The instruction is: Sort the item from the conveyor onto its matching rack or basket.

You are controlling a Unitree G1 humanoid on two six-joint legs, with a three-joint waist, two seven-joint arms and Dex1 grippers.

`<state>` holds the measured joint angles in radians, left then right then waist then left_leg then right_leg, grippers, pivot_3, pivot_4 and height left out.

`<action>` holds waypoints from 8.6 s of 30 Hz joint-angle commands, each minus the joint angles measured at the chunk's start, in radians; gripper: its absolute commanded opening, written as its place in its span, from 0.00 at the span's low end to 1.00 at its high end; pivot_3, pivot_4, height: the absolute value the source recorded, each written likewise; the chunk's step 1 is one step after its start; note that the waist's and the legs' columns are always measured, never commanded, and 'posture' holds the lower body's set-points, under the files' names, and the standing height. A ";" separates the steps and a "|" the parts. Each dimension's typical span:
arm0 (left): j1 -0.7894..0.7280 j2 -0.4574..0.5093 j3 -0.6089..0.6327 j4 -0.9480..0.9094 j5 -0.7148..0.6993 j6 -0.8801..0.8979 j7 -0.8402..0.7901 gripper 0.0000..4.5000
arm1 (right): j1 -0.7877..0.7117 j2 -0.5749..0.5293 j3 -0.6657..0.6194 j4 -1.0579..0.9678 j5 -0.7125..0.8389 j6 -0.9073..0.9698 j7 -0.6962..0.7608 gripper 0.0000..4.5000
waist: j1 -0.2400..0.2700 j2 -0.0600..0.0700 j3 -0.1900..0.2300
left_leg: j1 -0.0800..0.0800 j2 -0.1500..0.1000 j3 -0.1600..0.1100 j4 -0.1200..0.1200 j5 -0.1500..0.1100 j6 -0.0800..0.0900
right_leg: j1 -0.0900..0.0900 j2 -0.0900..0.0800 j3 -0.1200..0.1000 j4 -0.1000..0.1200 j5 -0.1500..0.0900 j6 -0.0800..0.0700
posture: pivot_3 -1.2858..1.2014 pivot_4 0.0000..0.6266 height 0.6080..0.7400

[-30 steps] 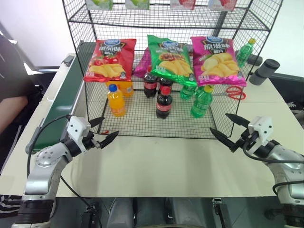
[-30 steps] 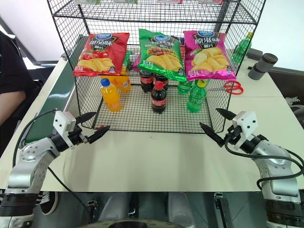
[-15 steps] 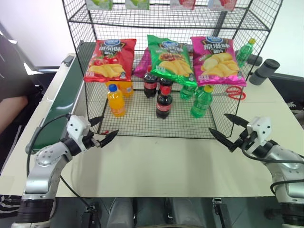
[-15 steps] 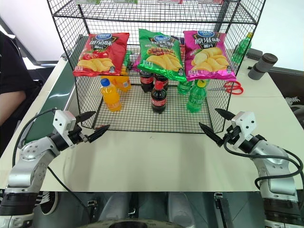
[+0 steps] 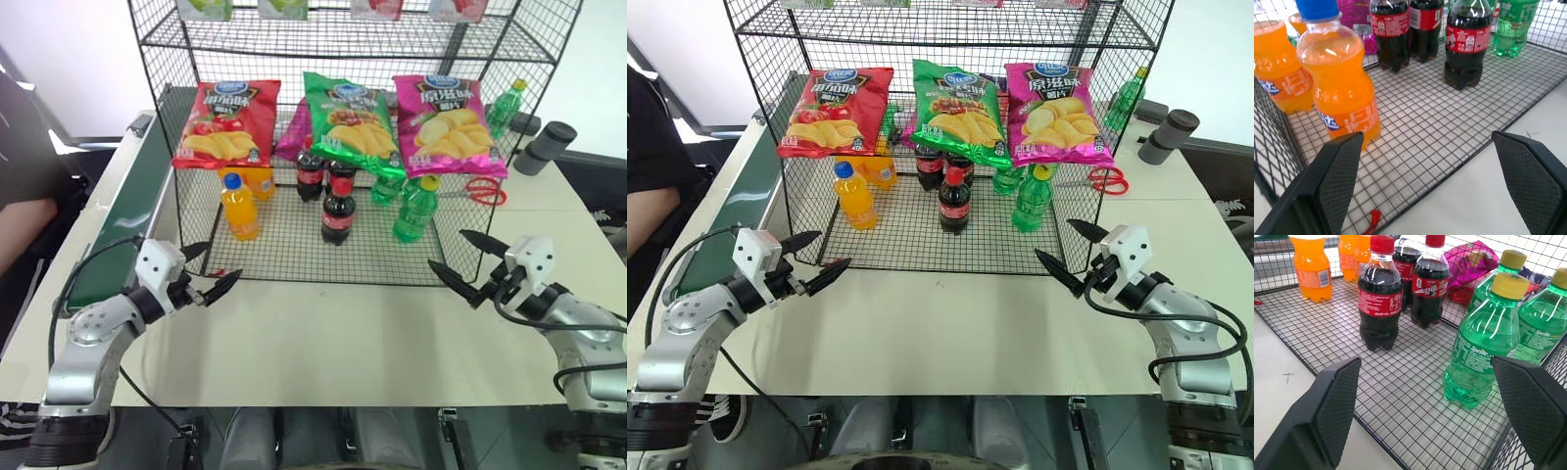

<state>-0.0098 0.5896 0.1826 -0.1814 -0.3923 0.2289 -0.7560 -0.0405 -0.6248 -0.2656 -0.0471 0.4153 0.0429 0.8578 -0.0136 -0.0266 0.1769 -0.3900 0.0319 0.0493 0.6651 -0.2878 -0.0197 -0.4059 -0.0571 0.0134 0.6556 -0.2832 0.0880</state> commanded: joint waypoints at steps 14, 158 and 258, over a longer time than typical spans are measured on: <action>0.043 0.006 0.045 -0.086 -0.008 0.001 0.034 1.00 | -0.064 -0.005 0.016 0.022 -0.008 -0.003 0.009 0.98 | 0.001 0.000 0.000 | 0.000 0.000 0.000 0.000 0.000 0.000 | 0.000 0.000 0.000 0.000 0.000 0.000 | 0.52 0.24 1.00; -0.082 -0.154 0.354 0.236 0.075 -0.183 0.538 1.00 | -0.231 0.212 0.311 -0.150 -0.033 0.072 -0.031 0.98 | -0.001 -0.002 -0.001 | 0.000 0.000 -0.001 0.000 0.000 0.000 | 0.000 -0.002 -0.001 0.001 0.000 0.000 | 0.52 0.24 1.00; -0.355 -0.112 -0.385 -0.058 -0.037 0.107 -0.238 0.74 | -0.236 0.234 0.401 -0.331 0.210 0.464 0.015 0.67 | 0.001 -0.001 0.000 | -0.003 0.000 -0.001 0.000 0.000 0.000 | -0.002 0.005 0.000 -0.001 0.000 0.000 | 0.52 0.24 1.00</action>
<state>-0.3492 0.4879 -0.2219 -0.2062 -0.4283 0.3651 -1.0012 -0.2754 -0.3987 0.1309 -0.3482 0.5909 0.5010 0.8553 -0.0129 -0.0275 0.1770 -0.3929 0.0323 0.0482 0.6654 -0.2880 -0.0192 -0.4082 -0.0523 0.0135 0.6545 -0.2831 0.0882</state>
